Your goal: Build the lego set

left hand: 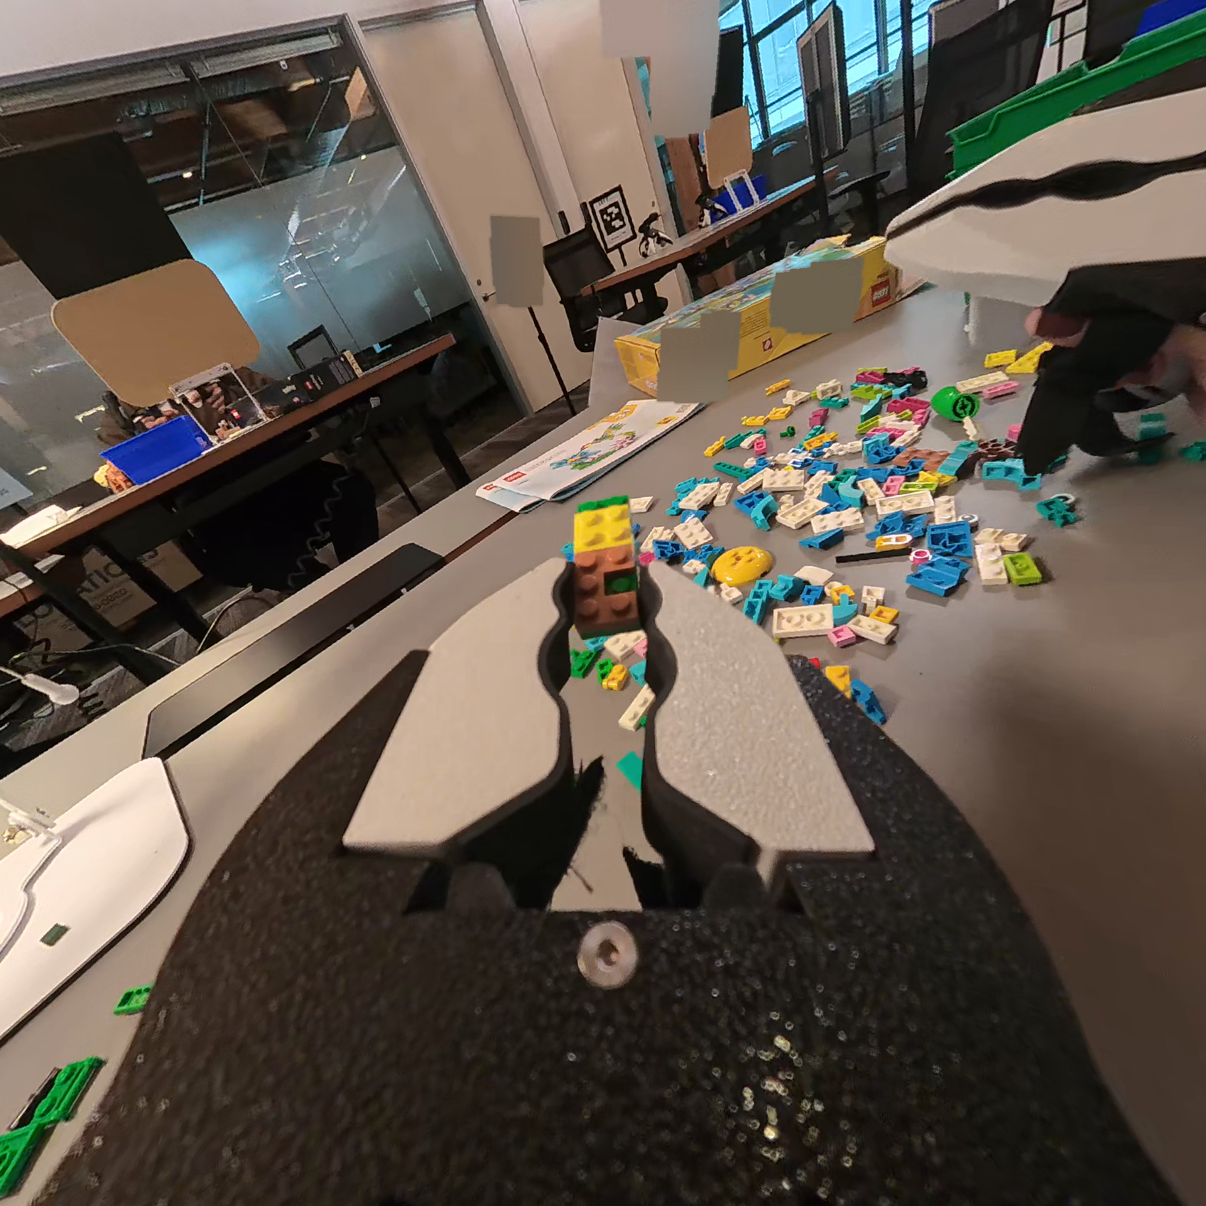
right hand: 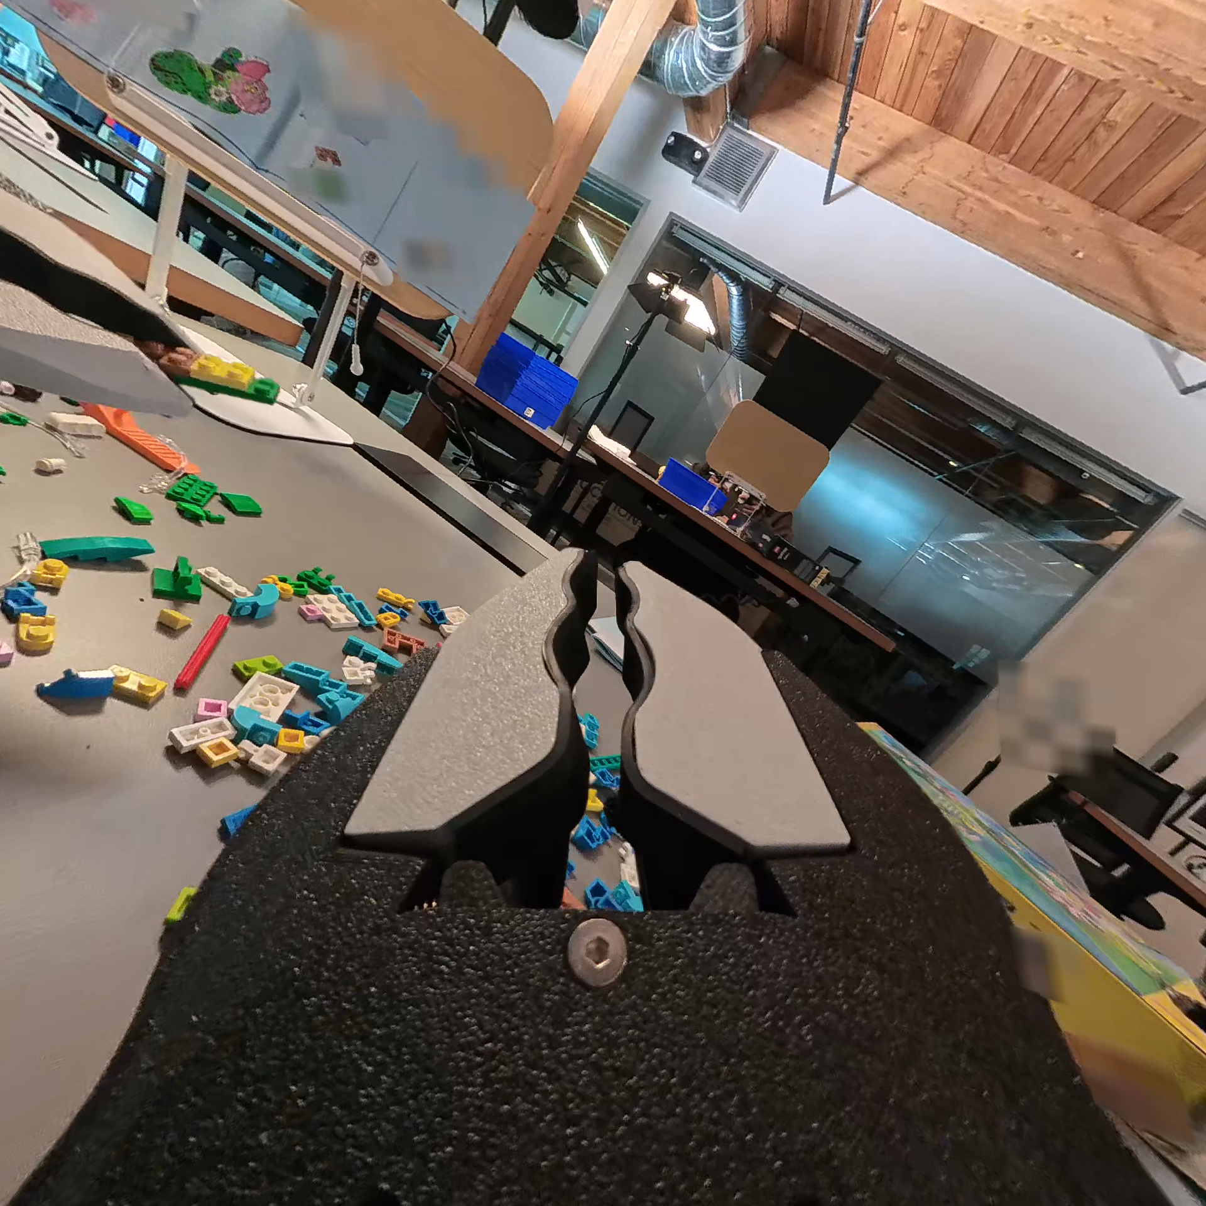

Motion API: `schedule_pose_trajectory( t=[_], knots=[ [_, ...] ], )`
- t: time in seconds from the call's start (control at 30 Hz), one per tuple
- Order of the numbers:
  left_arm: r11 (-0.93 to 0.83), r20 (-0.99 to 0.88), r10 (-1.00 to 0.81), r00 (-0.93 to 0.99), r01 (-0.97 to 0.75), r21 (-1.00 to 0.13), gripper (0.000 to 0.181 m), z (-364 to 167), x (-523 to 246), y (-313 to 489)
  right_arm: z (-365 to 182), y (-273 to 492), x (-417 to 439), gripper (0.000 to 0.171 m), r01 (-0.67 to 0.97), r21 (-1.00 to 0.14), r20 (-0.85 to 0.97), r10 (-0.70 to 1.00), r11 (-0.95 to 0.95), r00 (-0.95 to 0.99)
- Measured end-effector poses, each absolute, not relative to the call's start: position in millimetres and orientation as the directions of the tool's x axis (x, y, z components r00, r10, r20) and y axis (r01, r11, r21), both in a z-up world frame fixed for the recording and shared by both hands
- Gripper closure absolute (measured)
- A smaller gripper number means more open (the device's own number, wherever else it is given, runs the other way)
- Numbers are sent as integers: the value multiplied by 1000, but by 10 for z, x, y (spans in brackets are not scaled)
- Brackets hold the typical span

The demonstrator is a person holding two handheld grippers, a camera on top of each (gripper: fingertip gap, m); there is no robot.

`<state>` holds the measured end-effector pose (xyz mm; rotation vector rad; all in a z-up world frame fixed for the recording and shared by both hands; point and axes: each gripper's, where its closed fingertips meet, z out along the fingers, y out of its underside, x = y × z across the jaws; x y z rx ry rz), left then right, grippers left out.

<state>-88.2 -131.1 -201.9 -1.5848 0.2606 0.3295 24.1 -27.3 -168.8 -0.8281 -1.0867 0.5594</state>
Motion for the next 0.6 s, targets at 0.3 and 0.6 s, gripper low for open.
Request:
schedule_pose_trajectory(
  t=[0.3, 0.6],
  knots=[
    [-25, -395, 5, 919, -394, -919, 164, -2019, -795, -1304, -1722, -341, 252, 167, 41, -759, 618, 700, 650, 357],
    [-38, -306, -147, 941, -315, -948, 164, -2073, -637, -1303, -1876, -394, 149, 171, 88, -824, 567, 818, 560, 99]
  ],
)
